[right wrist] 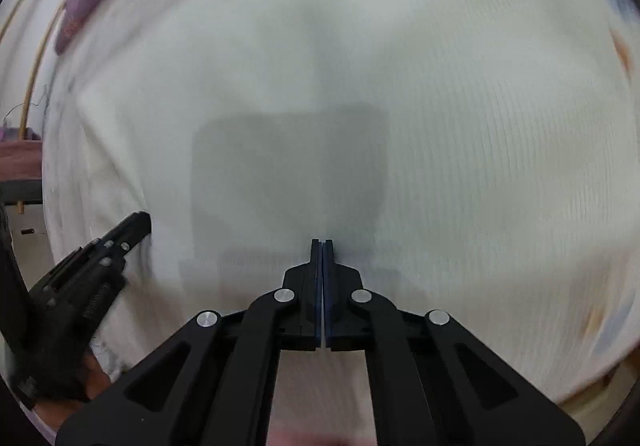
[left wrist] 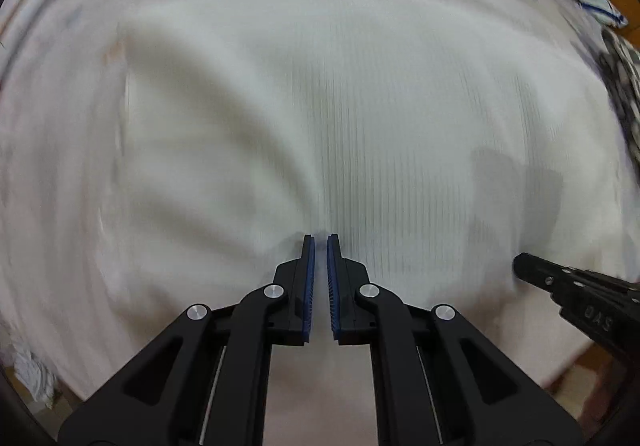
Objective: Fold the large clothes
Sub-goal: 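Open both tools and withdraw them from the folded jacket, then move both open tools to the folded edge of the cream jacket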
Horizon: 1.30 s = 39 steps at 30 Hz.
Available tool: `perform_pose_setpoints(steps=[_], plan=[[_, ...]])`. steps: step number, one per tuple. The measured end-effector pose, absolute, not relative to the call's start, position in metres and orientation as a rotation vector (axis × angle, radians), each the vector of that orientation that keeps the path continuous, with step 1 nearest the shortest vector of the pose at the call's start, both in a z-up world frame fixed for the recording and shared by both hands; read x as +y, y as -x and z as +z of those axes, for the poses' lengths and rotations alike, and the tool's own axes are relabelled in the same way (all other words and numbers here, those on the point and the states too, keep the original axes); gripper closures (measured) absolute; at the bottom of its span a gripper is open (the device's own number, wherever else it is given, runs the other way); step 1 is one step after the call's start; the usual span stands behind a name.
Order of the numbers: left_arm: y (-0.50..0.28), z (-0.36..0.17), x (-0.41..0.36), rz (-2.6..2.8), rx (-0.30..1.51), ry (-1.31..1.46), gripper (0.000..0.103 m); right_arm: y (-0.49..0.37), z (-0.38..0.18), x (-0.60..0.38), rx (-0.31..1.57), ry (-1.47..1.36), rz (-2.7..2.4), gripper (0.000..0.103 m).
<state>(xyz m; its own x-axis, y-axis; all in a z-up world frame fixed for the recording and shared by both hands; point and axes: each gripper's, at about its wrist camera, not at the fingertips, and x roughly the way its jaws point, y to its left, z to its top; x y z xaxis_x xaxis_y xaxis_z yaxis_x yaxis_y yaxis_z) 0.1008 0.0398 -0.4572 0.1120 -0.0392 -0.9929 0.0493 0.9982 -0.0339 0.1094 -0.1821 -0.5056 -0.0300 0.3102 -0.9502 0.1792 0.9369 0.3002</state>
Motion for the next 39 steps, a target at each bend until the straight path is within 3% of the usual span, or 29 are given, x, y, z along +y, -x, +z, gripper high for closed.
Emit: perform_pose_setpoints(steps=[2,4,5,6,7,8,9,11,14,17,28,39], plan=[[-0.081,-0.453,0.042,-0.054,1.518,-0.041,0.096,-0.088,-0.505,-0.184,1.710,-0.412,0.062,0.098],[-0.074,-0.444,0.047,-0.040,1.555,0.015,0.095,-0.079,-0.484,-0.184,1.664,-0.402,0.108,0.097],[-0.073,-0.436,0.050,-0.048,1.550,0.061,0.087,-0.078,-0.476,-0.183,1.651,-0.378,0.118,0.096],[-0.073,-0.427,0.051,-0.055,1.534,0.075,0.078,-0.079,-0.468,-0.184,1.650,-0.356,0.119,0.087],[-0.075,-0.422,0.050,-0.053,1.520,0.066,0.055,-0.080,-0.460,-0.187,1.650,-0.361,0.112,0.083],[-0.079,-0.414,0.051,-0.047,1.499,0.048,0.040,-0.082,-0.455,-0.191,1.643,-0.378,0.103,0.074],[-0.081,-0.404,0.049,-0.044,1.469,0.032,0.039,-0.084,-0.451,-0.200,1.627,-0.408,0.096,0.053],[-0.088,-0.393,0.046,-0.049,1.457,0.028,0.034,-0.083,-0.437,-0.207,1.576,-0.441,0.075,0.030],[-0.091,-0.378,0.036,-0.055,1.432,0.020,0.020,-0.085,-0.420,-0.215,1.499,-0.463,0.075,0.025],[-0.097,-0.364,0.024,-0.055,1.397,0.014,0.014,-0.086,-0.413,-0.233,1.462,-0.513,0.074,0.022],[-0.138,-0.347,-0.017,-0.094,1.319,0.024,0.014,-0.141,-0.401,-0.300,1.237,-0.619,0.181,0.018],[-0.199,-0.346,-0.075,-0.167,1.309,-0.015,0.014,-0.231,-0.412,-0.375,1.265,-0.413,0.126,0.018]])
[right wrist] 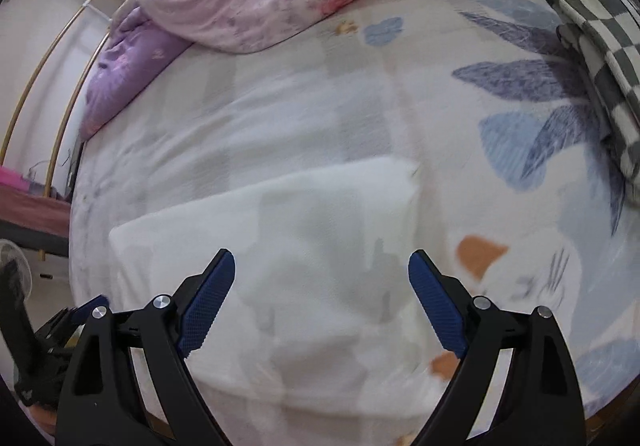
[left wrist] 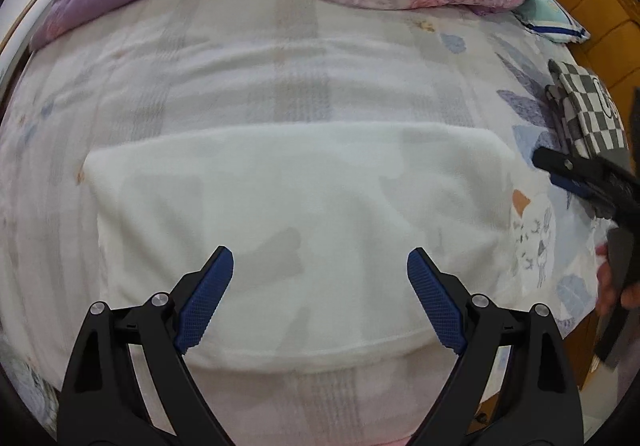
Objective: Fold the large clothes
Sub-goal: 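Move both open tools to the folded edge of the cream jacket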
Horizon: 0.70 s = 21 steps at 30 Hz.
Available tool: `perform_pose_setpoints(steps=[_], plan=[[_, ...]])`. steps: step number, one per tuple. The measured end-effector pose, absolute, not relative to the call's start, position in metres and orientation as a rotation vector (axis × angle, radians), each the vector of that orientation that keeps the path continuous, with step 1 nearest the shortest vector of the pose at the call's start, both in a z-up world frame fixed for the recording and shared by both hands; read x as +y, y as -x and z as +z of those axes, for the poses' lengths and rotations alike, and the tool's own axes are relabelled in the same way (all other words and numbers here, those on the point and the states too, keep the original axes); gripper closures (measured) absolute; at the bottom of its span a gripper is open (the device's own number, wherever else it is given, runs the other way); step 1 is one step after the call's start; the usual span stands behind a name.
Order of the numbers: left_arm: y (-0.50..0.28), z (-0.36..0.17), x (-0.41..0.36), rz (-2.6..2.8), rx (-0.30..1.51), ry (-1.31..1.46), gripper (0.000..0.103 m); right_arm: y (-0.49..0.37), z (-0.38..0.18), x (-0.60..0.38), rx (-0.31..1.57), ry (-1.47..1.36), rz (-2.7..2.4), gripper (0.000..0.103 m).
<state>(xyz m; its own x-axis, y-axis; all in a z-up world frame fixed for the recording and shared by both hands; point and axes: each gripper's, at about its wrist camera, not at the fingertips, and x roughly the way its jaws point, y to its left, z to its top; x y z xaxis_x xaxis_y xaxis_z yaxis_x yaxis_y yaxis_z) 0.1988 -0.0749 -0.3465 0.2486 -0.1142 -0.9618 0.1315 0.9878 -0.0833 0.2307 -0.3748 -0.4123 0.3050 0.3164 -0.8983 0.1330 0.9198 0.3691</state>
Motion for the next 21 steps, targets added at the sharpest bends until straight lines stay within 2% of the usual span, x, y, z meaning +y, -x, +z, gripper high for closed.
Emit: perform_pose_setpoints(steps=[13,21], plan=[[-0.262,-0.353,-0.092,-0.148,1.303,-0.049,0.014,-0.309,-0.470,-0.412,1.363,-0.327,0.178,0.018],[-0.288,-0.374,-0.074,-0.100,1.353,0.003,0.014,-0.334,-0.522,-0.422,1.463,-0.506,0.321,0.018]])
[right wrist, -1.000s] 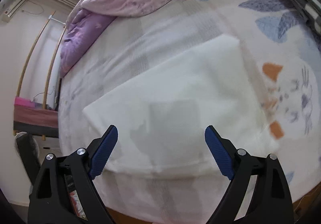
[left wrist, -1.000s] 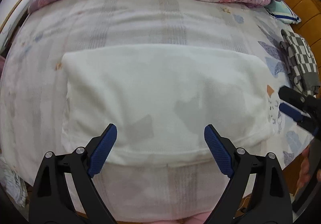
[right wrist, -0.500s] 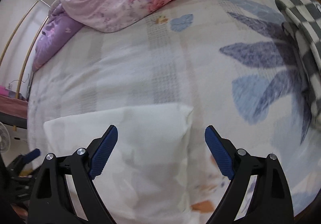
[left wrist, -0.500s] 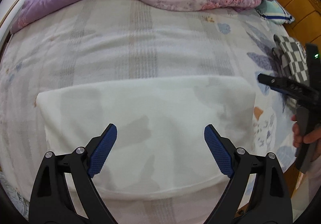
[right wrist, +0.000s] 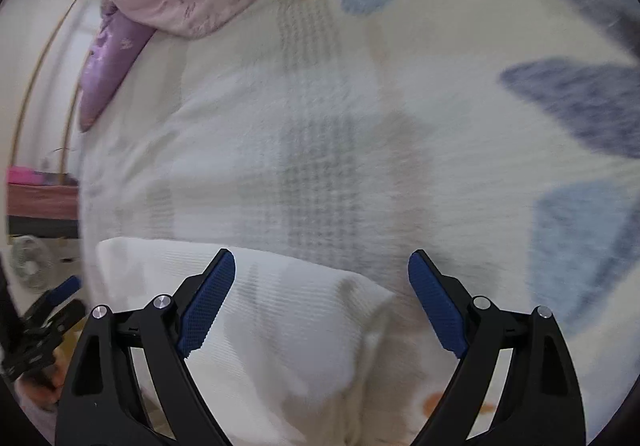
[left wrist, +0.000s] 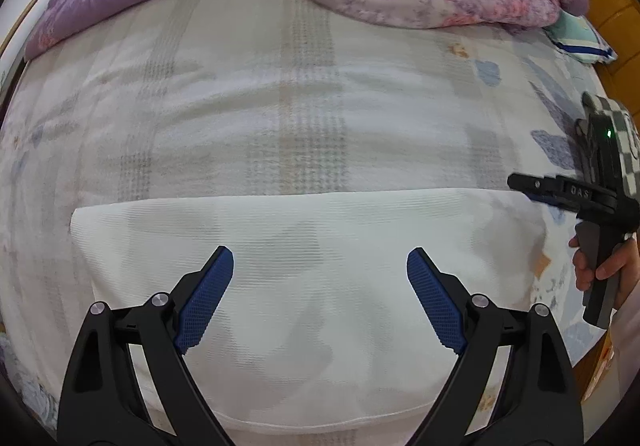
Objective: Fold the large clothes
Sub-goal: 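Move both open tools to the folded edge of the cream jacket, then grasp the folded jacket edge with both tools and lift it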
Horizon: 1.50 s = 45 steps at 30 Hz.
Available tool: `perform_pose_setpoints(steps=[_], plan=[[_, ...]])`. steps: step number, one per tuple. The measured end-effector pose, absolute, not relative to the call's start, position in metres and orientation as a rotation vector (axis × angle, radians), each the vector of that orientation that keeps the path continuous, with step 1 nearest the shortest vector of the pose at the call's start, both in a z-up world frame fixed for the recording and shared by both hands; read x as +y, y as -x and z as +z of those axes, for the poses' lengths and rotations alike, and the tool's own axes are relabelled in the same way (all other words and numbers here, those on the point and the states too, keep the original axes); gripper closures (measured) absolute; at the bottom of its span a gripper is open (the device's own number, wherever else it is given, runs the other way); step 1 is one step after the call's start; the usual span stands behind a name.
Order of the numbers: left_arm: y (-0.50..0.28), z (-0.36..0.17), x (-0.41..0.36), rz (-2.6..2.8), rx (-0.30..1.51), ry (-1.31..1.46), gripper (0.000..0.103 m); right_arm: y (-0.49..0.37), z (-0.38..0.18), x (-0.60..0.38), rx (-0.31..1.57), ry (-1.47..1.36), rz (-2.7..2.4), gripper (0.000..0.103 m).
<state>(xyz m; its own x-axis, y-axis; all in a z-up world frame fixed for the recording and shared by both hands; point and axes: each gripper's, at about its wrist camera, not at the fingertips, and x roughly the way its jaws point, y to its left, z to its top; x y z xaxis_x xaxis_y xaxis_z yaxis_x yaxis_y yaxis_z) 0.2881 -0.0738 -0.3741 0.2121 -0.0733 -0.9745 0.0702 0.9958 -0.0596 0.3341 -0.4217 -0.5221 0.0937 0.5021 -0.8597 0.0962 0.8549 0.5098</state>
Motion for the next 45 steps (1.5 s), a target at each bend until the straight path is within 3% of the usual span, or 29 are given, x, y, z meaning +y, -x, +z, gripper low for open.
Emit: perform_pose_setpoints(steps=[6,8,15,18,19,20,21,24,25,29,34,37,42,45], plan=[[-0.297,-0.387,-0.063,-0.092,1.398,0.054,0.015,-0.326,-0.540,-0.418,1.499,-0.586,0.433,0.006],[-0.298,-0.391,-0.059,-0.104,1.412,0.102,0.027,-0.318,-0.545,-0.418,1.541,-0.664,0.474,0.007],[-0.301,-0.402,-0.058,-0.146,1.420,0.152,0.032,-0.252,-0.554,-0.395,1.645,-0.770,0.569,0.007],[-0.309,-0.405,-0.061,-0.159,1.410,0.135,0.055,-0.216,-0.558,-0.373,1.750,-0.725,0.545,0.007],[-0.315,-0.410,-0.063,-0.162,1.427,0.121,0.071,-0.204,-0.551,-0.362,1.751,-0.639,0.508,0.008],[-0.319,-0.414,-0.064,-0.169,1.445,0.118,0.084,-0.200,-0.544,-0.356,1.731,-0.575,0.480,0.017],[-0.324,-0.418,-0.065,-0.182,1.459,0.124,0.089,-0.197,-0.536,-0.350,1.722,-0.482,0.411,0.032],[-0.338,-0.424,-0.066,-0.200,1.487,0.124,0.100,-0.193,-0.528,-0.357,1.701,-0.545,0.188,0.053],[-0.341,-0.427,-0.068,-0.193,1.503,0.103,0.103,-0.190,-0.524,-0.358,1.687,-0.573,0.109,0.055],[-0.363,-0.448,-0.078,-0.210,1.613,0.088,0.103,-0.191,-0.516,-0.337,1.672,-0.440,-0.028,0.056],[-0.384,-0.518,-0.087,-0.158,1.788,0.095,0.101,-0.202,-0.522,-0.323,1.689,-0.391,-0.120,0.048],[-0.392,-0.522,-0.075,-0.146,1.839,0.204,0.102,-0.210,-0.527,-0.319,1.676,-0.379,-0.099,0.043],[-0.370,-0.497,-0.075,-0.110,1.918,0.120,0.103,-0.209,-0.522,-0.327,1.711,-0.384,-0.097,0.044],[-0.365,-0.524,-0.080,-0.095,1.883,0.072,0.100,-0.216,-0.523,-0.326,1.740,-0.369,-0.109,0.042]])
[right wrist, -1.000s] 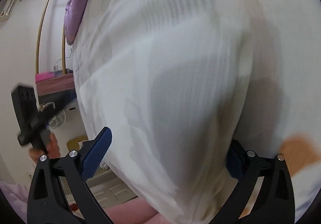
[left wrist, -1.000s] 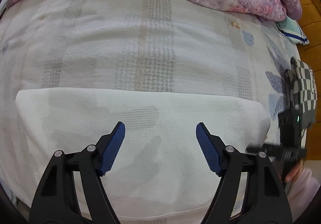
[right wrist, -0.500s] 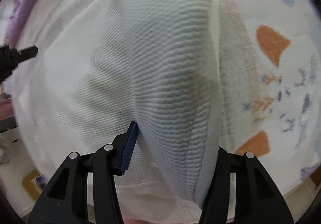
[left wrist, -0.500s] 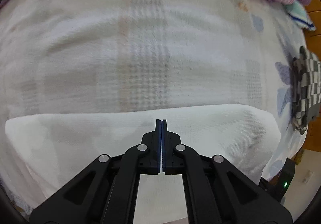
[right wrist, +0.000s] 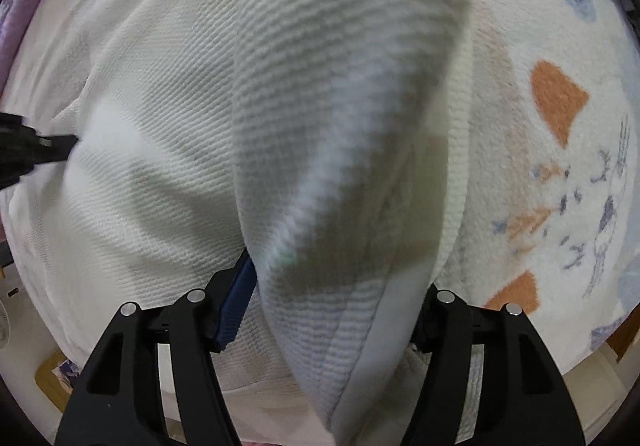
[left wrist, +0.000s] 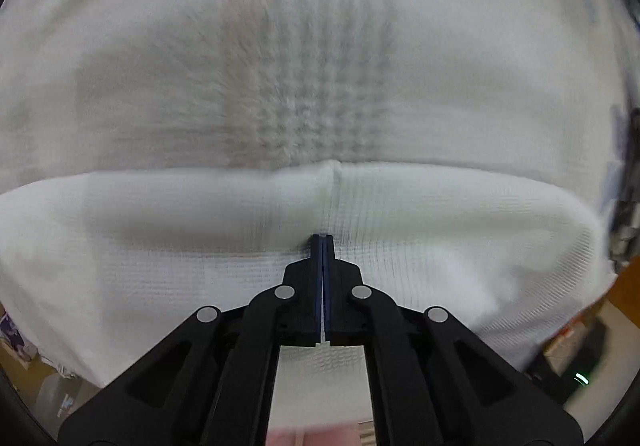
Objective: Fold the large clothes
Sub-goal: 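Grasp the folded jacket edge with both tools and lift it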
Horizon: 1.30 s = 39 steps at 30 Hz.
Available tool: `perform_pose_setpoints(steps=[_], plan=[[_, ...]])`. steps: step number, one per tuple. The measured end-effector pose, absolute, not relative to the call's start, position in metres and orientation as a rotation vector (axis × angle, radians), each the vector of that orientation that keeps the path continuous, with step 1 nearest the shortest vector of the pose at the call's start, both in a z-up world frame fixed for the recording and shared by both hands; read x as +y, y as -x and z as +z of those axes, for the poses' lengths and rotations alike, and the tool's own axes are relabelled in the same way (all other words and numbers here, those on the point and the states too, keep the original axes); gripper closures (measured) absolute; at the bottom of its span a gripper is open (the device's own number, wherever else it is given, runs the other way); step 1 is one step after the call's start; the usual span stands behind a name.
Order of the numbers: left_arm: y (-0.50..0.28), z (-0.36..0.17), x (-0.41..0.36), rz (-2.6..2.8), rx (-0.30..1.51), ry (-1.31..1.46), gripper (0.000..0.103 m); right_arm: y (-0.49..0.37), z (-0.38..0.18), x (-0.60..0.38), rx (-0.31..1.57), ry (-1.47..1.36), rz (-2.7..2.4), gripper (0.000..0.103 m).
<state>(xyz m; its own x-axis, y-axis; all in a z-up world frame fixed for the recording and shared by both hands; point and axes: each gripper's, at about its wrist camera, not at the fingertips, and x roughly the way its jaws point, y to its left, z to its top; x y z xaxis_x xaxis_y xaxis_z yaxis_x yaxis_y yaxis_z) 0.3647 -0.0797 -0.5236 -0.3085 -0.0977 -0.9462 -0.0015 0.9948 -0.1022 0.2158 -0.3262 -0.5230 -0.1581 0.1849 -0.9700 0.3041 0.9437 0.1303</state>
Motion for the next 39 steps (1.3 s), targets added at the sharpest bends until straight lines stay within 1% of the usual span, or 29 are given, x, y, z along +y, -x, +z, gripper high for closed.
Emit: perform_pose_setpoints(steps=[3,5,6,7,8,10,12,14,16,17,18,19,21,23,26,28,29,30,31,32,35,39], plan=[[-0.361,-0.517,-0.087,-0.086,1.902,0.011,0.103,-0.214,-0.520,-0.332,1.722,-0.392,-0.087,0.042],[-0.337,-0.504,-0.088,-0.042,1.958,0.014,0.103,-0.210,-0.517,-0.332,1.724,-0.374,-0.095,0.042],[-0.329,-0.503,-0.090,-0.058,1.958,-0.016,0.103,-0.211,-0.518,-0.331,1.736,-0.363,-0.102,0.041],[-0.324,-0.511,-0.091,-0.078,1.937,-0.038,0.103,-0.213,-0.519,-0.330,1.749,-0.359,-0.109,0.040],[-0.321,-0.522,-0.089,-0.077,1.934,-0.025,0.100,-0.217,-0.522,-0.330,1.758,-0.362,-0.112,0.039],[-0.327,-0.531,-0.084,-0.020,1.963,0.053,0.102,-0.220,-0.523,-0.333,1.754,-0.376,-0.094,0.038],[-0.307,-0.515,-0.086,-0.038,1.943,-0.011,0.103,-0.215,-0.519,-0.337,1.729,-0.385,-0.072,0.038],[-0.276,-0.505,-0.087,-0.053,1.973,-0.017,0.103,-0.213,-0.516,-0.336,1.740,-0.381,-0.087,0.038],[-0.255,-0.519,-0.084,-0.068,1.899,-0.023,0.102,-0.225,-0.517,-0.329,1.761,-0.360,-0.099,0.036],[-0.254,-0.530,-0.081,-0.033,1.878,0.026,0.101,-0.229,-0.520,-0.328,1.767,-0.354,-0.091,0.034],[-0.257,-0.532,-0.081,0.002,1.889,0.042,0.102,-0.231,-0.521,-0.329,1.766,-0.361,-0.082,0.034],[-0.256,-0.531,-0.086,0.020,1.914,0.013,0.103,-0.230,-0.521,-0.333,1.760,-0.375,-0.072,0.034],[-0.235,-0.516,-0.086,-0.003,1.897,-0.004,0.103,-0.226,-0.516,-0.336,1.735,-0.377,-0.056,0.034],[-0.197,-0.511,-0.077,-0.031,1.891,0.060,0.103,-0.226,-0.513,-0.339,1.738,-0.370,-0.074,0.034],[-0.162,-0.525,-0.057,-0.074,1.773,0.191,0.103,-0.234,-0.519,-0.317,1.717,-0.363,-0.042,0.028],[-0.149,-0.514,-0.042,-0.016,1.785,0.328,0.103,-0.232,-0.516,-0.318,1.695,-0.359,-0.022,0.030],[-0.137,-0.503,-0.041,-0.014,1.787,0.348,0.103,-0.230,-0.514,-0.318,1.693,-0.359,-0.026,0.030],[-0.128,-0.500,-0.043,-0.034,1.768,0.307,0.103,-0.228,-0.511,-0.317,1.694,-0.355,-0.035,0.030],[-0.113,-0.507,-0.050,-0.080,1.734,0.214,0.103,-0.225,-0.508,-0.315,1.693,-0.349,-0.041,0.030],[-0.107,-0.516,-0.052,-0.102,1.701,0.181,0.102,-0.226,-0.508,-0.312,1.689,-0.340,-0.044,0.029],[-0.109,-0.523,-0.052,-0.041,1.690,0.232,0.101,-0.223,-0.507,-0.272,1.668,-0.341,-0.038,0.029],[-0.097,-0.512,-0.075,-0.056,1.669,0.169,0.100,-0.214,-0.509,-0.274,1.679,-0.352,-0.029,0.029]])
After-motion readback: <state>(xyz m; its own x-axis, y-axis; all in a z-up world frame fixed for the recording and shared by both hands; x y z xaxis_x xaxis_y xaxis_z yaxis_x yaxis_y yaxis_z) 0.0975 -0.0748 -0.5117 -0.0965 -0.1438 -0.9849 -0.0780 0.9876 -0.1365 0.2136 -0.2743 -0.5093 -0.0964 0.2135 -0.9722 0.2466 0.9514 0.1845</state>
